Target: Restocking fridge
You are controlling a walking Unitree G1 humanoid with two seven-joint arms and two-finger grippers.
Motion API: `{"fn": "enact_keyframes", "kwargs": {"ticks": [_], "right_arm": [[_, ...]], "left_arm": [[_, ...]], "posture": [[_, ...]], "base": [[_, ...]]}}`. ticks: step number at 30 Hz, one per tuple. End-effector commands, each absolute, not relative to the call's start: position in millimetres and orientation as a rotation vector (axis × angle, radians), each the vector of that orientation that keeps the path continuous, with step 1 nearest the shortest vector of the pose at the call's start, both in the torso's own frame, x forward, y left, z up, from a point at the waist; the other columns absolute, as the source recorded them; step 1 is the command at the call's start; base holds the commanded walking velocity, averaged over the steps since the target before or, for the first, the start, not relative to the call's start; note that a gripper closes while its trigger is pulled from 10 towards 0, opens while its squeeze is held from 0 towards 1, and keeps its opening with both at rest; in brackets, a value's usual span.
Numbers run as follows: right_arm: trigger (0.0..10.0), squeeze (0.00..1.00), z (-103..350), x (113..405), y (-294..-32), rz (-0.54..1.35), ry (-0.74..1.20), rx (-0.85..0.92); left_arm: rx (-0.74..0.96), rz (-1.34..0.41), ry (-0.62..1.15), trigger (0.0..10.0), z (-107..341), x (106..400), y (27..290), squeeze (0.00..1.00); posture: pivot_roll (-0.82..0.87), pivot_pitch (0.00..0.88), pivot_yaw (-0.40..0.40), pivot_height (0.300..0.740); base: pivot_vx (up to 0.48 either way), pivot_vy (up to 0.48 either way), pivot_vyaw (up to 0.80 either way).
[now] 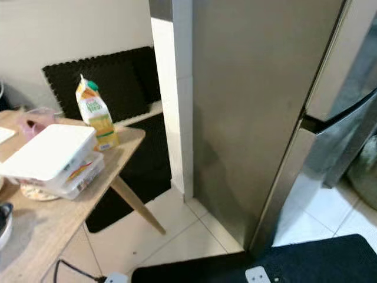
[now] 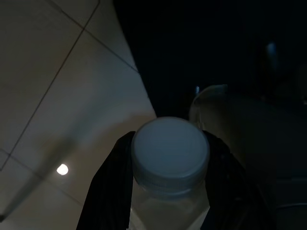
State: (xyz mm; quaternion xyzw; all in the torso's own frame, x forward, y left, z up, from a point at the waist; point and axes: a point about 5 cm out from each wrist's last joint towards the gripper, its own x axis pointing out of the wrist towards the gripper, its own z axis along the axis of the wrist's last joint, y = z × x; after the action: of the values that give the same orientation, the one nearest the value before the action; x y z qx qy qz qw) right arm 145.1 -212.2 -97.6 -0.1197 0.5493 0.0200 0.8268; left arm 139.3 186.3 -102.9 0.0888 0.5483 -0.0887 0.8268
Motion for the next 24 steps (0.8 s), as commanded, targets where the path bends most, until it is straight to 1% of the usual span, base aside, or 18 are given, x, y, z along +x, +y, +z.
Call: {"fn": "enact_keyframes", "kwargs": {"ticks": [1, 5, 13, 19, 24], "right_arm": [[10.0, 0.00, -100.8, 138.7, -208.1, 0.044, 1.189, -0.237], [10.0, 0.00, -100.9, 138.1, -208.5, 0.044, 1.191, -0.239], [10.0, 0.00, -101.0, 137.6, -209.1, 0.044, 1.192, -0.241], [10.0, 0.00, -100.6, 138.2, -209.7, 0.042, 1.191, -0.241], [10.0, 0.00, -100.4, 138.5, -210.4, 0.041, 1.192, -0.242]], "left_arm": [[0.203, -0.186, 1.163, 10.0, -102.4, 139.7, 189.2, 0.00], [0.184, -0.192, 1.159, 10.0, -102.3, 140.3, 187.3, 0.00], [0.185, -0.194, 1.157, 10.0, -102.1, 141.0, 186.4, 0.00], [0.193, -0.160, 1.135, 10.0, -100.6, 145.0, 187.7, 0.00], [0.164, -0.131, 1.122, 10.0, -99.5, 148.0, 187.9, 0.00]], "posture": [[-0.04, 0.002, 0.006, 0.740], [-0.04, 0.002, 0.006, 0.740], [-0.04, 0.002, 0.007, 0.740], [-0.04, 0.000, 0.006, 0.740], [-0.04, 0.000, 0.006, 0.740]], "base": [[0.000, 0.000, 0.00], [0.000, -0.075, 0.00], [0.000, -0.459, 0.00], [0.000, 0.000, 0.00], [0.000, 0.000, 0.00]]}}
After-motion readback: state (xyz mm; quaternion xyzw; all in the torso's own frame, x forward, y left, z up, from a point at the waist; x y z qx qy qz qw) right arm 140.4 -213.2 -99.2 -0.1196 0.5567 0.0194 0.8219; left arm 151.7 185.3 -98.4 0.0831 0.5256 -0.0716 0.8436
